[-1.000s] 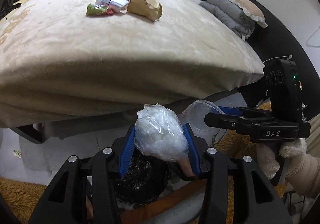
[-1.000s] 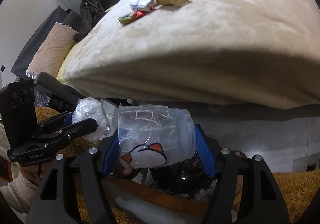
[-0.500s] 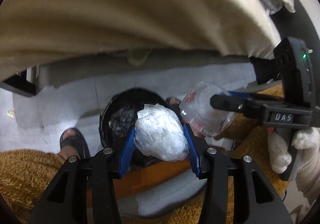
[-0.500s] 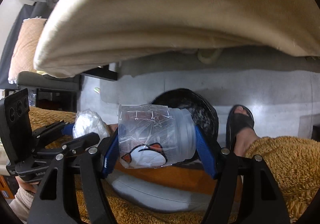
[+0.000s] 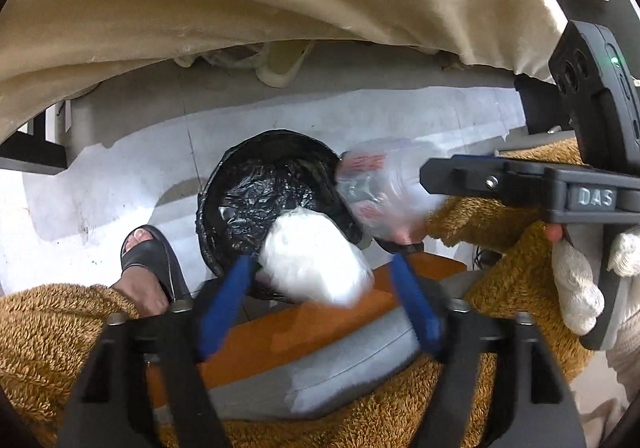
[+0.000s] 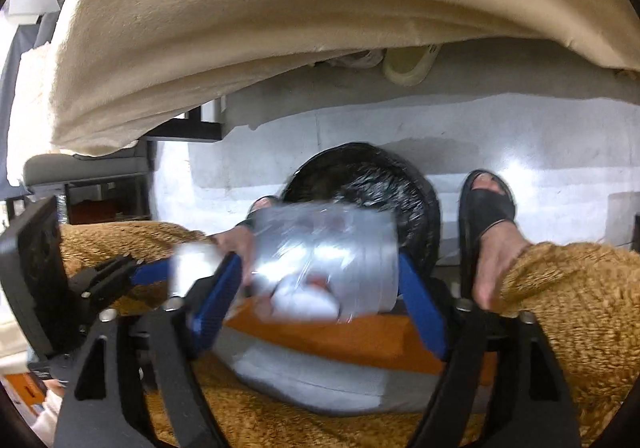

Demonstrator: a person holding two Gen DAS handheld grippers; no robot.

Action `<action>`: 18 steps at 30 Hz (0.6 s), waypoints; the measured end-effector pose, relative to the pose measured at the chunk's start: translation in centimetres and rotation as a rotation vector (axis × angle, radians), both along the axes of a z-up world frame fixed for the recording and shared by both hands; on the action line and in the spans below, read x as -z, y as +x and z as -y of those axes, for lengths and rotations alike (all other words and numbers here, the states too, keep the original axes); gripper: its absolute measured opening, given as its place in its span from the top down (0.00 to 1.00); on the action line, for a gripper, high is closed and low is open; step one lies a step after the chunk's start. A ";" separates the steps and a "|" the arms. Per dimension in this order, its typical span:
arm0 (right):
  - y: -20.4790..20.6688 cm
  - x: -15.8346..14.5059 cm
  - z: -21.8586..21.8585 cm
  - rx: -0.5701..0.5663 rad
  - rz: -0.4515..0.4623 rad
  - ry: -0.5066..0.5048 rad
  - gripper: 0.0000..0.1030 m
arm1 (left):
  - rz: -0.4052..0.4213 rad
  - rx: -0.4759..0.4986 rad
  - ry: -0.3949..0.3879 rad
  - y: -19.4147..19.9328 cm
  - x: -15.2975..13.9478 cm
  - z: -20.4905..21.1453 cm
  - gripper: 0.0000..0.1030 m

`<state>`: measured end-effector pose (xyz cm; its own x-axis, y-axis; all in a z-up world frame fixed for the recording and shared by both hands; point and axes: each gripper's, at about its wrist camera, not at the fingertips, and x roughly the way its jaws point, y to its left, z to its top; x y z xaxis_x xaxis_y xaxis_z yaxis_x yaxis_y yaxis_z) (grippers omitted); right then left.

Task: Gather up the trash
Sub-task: 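Open both tools to drop the bag and cup into the bin, then move both tools back up to the remaining trash on the bed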

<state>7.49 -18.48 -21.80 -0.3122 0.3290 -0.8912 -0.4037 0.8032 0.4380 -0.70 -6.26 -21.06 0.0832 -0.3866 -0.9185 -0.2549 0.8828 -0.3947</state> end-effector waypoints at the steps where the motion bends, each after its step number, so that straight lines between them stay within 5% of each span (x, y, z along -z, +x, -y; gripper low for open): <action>1: 0.0 0.0 -0.1 -0.003 0.008 -0.004 0.21 | -0.004 -0.003 0.002 0.0 0.1 0.0 0.27; 18: 0.2 -1.1 0.1 0.006 0.055 0.017 0.21 | 0.061 -0.047 0.007 -0.1 -1.3 -0.9 0.27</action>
<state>7.66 -18.55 -20.65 -0.2610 0.3456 -0.9014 -0.4227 0.7985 0.4286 -0.85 -5.33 -19.75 0.1573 -0.3744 -0.9138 -0.2721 0.8731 -0.4046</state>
